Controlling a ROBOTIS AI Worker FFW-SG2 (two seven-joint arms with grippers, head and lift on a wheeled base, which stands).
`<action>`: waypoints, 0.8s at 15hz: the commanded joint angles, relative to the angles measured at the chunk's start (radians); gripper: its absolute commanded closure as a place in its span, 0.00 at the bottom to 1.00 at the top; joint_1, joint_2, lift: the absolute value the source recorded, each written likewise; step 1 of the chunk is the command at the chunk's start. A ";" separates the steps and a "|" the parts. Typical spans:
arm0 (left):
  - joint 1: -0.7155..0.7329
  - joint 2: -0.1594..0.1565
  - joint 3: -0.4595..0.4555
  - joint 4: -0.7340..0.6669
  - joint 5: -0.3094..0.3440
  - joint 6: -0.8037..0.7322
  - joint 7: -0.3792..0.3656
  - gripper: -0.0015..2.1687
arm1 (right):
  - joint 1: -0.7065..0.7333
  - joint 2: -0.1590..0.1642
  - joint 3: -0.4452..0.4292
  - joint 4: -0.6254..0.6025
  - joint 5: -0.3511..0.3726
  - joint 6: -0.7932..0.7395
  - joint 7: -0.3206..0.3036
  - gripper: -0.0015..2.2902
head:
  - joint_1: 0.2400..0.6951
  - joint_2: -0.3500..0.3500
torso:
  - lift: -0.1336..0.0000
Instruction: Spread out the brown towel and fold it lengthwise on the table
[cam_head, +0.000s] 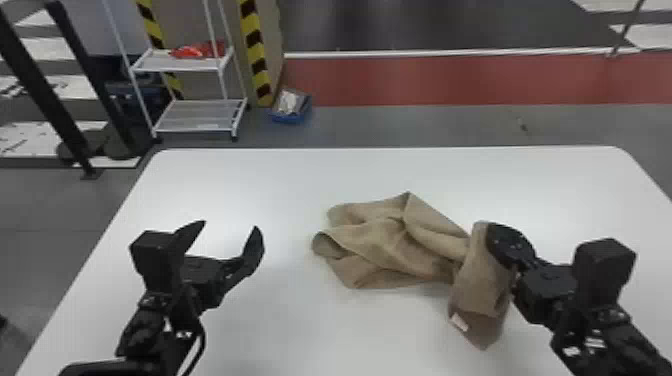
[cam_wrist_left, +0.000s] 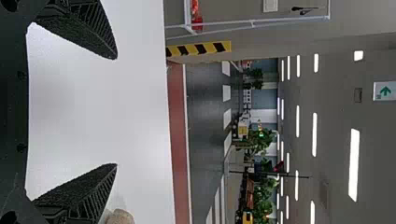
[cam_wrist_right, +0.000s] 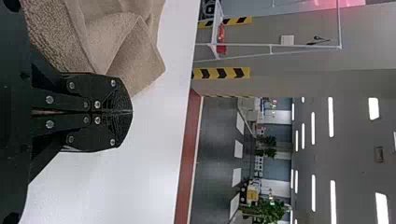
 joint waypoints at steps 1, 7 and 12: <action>-0.001 -0.004 -0.003 0.001 0.001 0.000 0.001 0.03 | 0.021 0.001 -0.025 -0.052 -0.020 0.006 0.001 0.65 | 1.00 0.58 | 0.07; -0.001 -0.004 -0.003 -0.002 0.001 0.000 0.000 0.03 | -0.015 0.001 -0.209 -0.089 -0.069 0.031 0.004 0.65 | 1.00 0.50 | 0.07; -0.009 -0.004 -0.005 0.005 0.008 0.003 0.000 0.03 | -0.098 0.001 -0.378 -0.086 -0.046 0.110 0.054 0.65 | 1.00 0.33 | 0.07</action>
